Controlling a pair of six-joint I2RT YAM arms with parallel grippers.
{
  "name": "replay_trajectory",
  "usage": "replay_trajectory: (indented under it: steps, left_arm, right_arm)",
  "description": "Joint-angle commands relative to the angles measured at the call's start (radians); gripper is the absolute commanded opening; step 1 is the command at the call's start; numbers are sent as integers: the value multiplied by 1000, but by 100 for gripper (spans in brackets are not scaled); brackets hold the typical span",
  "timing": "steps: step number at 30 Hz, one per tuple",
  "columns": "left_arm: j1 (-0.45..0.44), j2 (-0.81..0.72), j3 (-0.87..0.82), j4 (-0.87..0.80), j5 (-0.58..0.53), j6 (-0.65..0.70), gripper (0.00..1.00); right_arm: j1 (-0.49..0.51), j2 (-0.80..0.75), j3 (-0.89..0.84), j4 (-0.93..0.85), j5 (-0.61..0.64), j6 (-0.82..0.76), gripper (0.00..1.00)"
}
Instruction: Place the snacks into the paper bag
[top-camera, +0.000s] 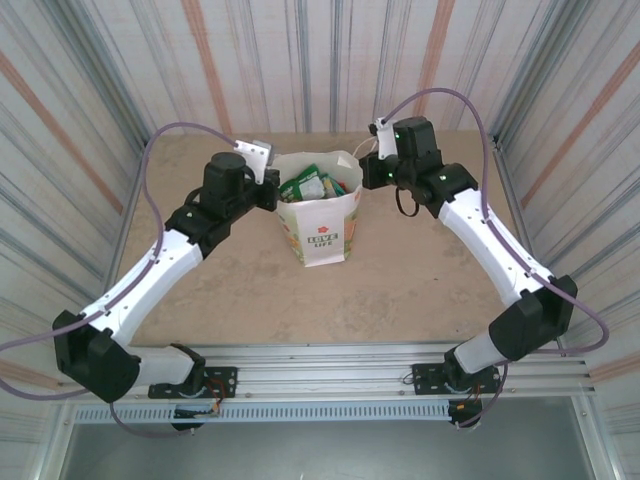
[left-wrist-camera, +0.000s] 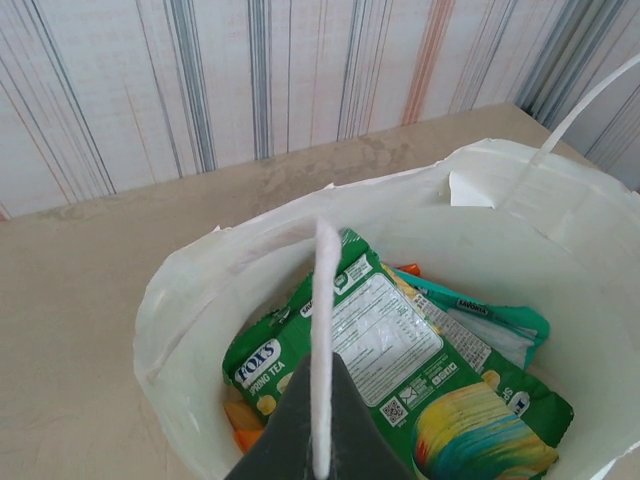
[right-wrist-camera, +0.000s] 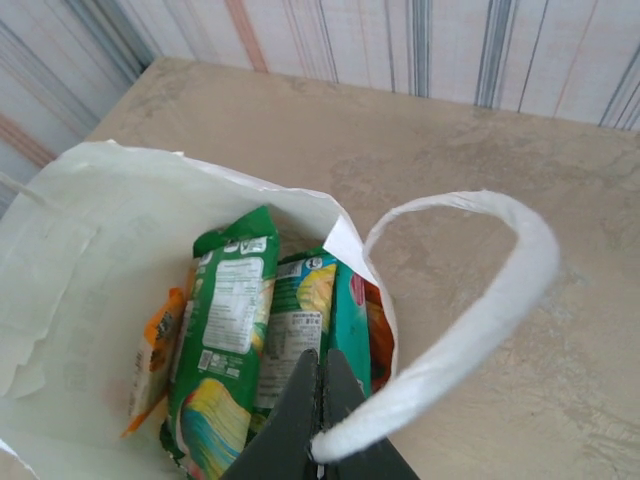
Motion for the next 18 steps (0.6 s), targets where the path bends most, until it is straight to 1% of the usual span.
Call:
replay_trajectory:
  steps: [1,6,11,15,16,17,18]
  left_arm:
    - [6,-47,-11,21,24,-27,0]
    - [-8,-52,-16,5,49,-38,0]
    - [-30,-68,-17,-11,42,-34,0]
    - [-35,-86,-27,-19,31,-34,0]
    - [-35,-90,-29,-22,26,-34,2]
    - [-35,-94,-31,-29,18,-33,7]
    - [-35,-98,-33,-33,8,-32,14]
  right_arm:
    - [7,-73,-21,32,46,32,0]
    - [7,-102,-76,31,48,47,0]
    - [18,-147,-115,47,38,69,0]
    - [18,-179,-146,50,57,72,0]
    - [18,-183,-150,47,60,72,0]
    - [18,-188,-156,46,62,72,1]
    - [17,-197,-165,48,62,72,6]
